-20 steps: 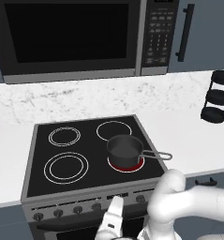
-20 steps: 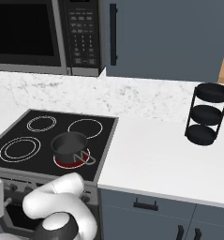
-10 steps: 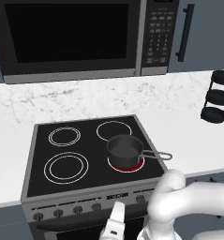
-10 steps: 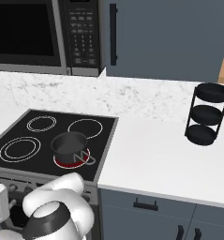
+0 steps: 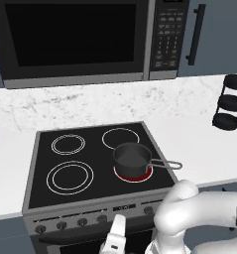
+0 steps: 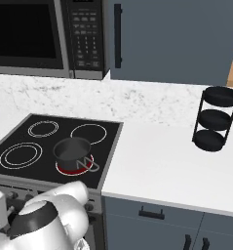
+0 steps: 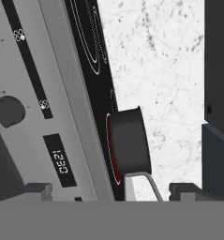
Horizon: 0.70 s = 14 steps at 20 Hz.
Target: Turn off the front right burner of the stove.
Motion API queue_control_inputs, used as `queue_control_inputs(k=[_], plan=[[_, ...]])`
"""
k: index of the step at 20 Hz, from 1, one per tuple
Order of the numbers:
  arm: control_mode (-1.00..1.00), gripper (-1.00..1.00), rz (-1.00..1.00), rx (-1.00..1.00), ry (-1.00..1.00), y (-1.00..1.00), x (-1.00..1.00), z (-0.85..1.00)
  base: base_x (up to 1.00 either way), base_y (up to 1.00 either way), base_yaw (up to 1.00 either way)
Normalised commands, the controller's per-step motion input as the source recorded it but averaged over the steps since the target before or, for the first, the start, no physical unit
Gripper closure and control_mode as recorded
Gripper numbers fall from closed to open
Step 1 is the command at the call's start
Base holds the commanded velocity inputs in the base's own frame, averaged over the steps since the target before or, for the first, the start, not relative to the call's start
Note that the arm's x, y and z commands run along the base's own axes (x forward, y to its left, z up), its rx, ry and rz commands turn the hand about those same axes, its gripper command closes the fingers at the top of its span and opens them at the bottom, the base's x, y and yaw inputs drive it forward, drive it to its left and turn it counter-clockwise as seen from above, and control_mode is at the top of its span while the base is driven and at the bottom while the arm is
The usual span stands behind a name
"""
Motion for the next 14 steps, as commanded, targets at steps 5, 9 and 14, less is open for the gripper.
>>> queue_control_inputs(k=[5, 9, 14], plan=[[-1.0, -1.0, 0.0, 0.0, -0.01, 0.02, 0.1, -0.03, 0.0, 0.0, 0.0], [-1.0, -1.0, 0.0, 0.0, 0.0, 0.0, 0.24, -0.03, 0.0, 0.0, 0.0], [-1.0, -1.0, 0.0, 0.0, -0.02, 0.0, 0.13, -0.13, 0.0, 0.0, 0.0]])
